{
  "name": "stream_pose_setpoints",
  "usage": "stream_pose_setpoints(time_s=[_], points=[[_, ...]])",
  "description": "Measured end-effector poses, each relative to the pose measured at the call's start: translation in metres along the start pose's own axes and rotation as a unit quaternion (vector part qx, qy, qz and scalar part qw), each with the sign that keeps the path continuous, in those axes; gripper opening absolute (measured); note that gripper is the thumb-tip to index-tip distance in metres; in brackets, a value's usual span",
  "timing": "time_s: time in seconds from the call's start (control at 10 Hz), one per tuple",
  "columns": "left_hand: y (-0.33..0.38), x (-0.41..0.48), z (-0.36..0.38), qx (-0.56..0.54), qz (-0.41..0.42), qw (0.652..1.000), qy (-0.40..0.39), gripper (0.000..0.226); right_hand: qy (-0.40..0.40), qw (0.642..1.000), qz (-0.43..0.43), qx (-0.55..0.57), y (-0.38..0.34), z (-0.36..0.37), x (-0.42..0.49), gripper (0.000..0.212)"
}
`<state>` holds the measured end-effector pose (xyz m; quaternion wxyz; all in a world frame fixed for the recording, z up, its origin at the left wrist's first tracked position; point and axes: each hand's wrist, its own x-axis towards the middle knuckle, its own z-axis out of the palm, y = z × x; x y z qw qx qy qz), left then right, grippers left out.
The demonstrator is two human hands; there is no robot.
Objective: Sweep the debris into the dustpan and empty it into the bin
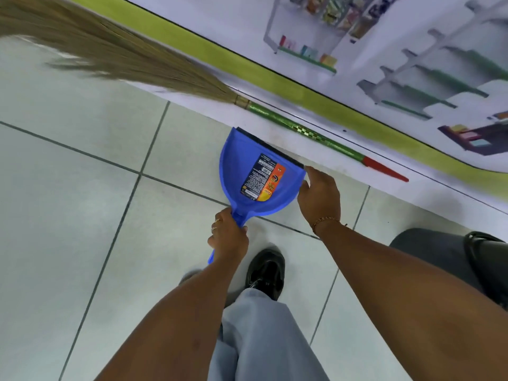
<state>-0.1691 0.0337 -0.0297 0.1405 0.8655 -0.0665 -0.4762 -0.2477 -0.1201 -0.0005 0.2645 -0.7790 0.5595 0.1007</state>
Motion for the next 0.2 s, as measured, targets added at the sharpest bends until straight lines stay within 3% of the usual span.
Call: stream_pose_setpoints(time_s=[0.1, 0.2], points=[[-0.003, -0.003, -0.002, 0.030, -0.003, 0.999, -0.034, 0.055, 0.001, 1.000, -0.002, 0.002, 0.003, -0.002, -0.007, 0.042], [0.000, -0.021, -0.024, 0.114, 0.006, 0.993, -0.018, 0.064, 0.004, 1.000, 0.022, 0.003, 0.006, -0.024, -0.028, 0.042]])
